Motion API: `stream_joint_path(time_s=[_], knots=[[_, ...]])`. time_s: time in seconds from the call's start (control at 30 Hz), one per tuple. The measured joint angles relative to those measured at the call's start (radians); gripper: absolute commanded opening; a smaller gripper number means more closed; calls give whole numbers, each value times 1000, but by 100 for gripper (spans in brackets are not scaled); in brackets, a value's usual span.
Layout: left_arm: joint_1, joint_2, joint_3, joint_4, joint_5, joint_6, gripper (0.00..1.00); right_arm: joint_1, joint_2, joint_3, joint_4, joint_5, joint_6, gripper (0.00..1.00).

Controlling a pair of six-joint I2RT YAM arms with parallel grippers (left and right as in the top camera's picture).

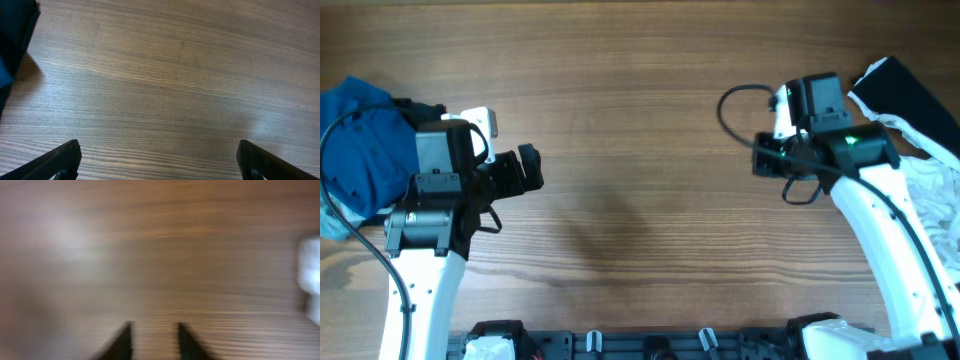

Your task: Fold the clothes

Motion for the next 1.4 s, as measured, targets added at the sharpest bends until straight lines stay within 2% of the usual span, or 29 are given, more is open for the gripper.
stream_joint_path(time_s=[0.03,0.1,0.23,0.53,0.57,0.6,0.63,0.7,0.77,0.8,0.97,1.13,1.3,1.4], knots=[[0,0,0,0,0,0,100,-14,18,0,23,58,35,62],[0,0,0,0,0,0,100,-50,53,0,70,126,76,71],[0,0,0,0,0,0,100,-187,167,0,119,204,148,74],[0,0,0,0,0,0,100,-428,404,0,192,244,187,74],[0,0,0,0,0,0,100,-447,418,0,211,245,187,72],[0,0,0,0,0,0,100,-456,428,0,226,246,188,64],[0,0,1,0,0,0,100,-468,437,-1,243,247,187,48],[0,0,1,0,0,0,100,-481,446,-1,270,248,184,24],[0,0,1,0,0,0,100,-485,449,-1,299,248,177,8],[0,0,1,0,0,0,100,-485,449,-1,303,248,172,4],[0,0,1,0,0,0,100,-485,449,-1,290,241,151,4],[0,0,1,0,0,0,100,-485,441,0,250,130,50,4],[0,0,2,0,0,0,100,-456,278,54,206,-237,-193,4],[0,0,2,0,0,0,100,-342,99,116,186,-437,-317,4]])
